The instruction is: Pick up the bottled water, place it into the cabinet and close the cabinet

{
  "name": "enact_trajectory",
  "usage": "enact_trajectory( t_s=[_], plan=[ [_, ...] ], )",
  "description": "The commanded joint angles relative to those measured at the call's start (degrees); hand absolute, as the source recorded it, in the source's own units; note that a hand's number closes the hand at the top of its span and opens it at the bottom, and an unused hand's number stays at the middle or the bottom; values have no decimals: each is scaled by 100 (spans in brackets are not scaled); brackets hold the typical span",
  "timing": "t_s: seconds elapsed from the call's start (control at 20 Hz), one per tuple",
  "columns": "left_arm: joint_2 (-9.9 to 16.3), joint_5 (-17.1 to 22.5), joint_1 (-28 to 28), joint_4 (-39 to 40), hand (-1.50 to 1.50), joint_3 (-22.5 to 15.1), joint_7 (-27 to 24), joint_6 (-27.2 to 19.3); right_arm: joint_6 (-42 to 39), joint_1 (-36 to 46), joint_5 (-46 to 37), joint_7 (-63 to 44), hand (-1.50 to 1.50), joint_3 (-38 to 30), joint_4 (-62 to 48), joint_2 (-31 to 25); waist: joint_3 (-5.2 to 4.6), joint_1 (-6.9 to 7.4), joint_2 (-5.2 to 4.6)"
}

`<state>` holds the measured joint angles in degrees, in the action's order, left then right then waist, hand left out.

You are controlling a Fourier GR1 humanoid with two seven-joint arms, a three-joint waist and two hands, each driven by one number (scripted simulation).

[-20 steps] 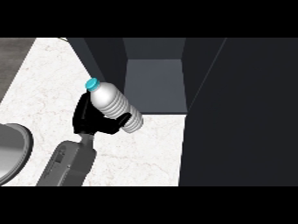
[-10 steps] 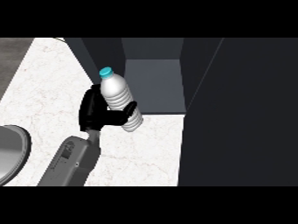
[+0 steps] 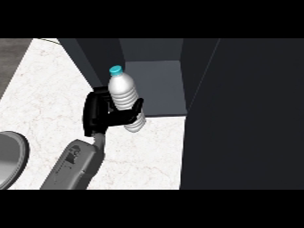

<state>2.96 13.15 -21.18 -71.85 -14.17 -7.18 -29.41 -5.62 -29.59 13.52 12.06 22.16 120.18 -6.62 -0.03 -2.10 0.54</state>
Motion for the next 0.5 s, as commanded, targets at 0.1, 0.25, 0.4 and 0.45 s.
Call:
enact_trajectory(
  t_s=[0.1, 0.25, 0.4, 0.45],
  plan=[
    [108, -382, -1794, 921, 150, 114, 561, -188, -164, 81, 156, 0, -150, -120, -52, -120, 12, -312, -154],
    [234, -586, -1759, 978, 150, 6, 599, -355, -46, 26, -33, -19, -150, 151, -61, 10, 6, -352, -151],
    [162, -580, -1700, 1039, 150, -46, 540, -437, -96, 120, -1, 4, -150, 120, -125, 1, 2, -404, -185],
    [191, -703, -1664, 1067, 150, -88, 532, -595, -172, 4, 67, 5, -150, 59, -51, -113, 5, -478, -187]
  ],
)
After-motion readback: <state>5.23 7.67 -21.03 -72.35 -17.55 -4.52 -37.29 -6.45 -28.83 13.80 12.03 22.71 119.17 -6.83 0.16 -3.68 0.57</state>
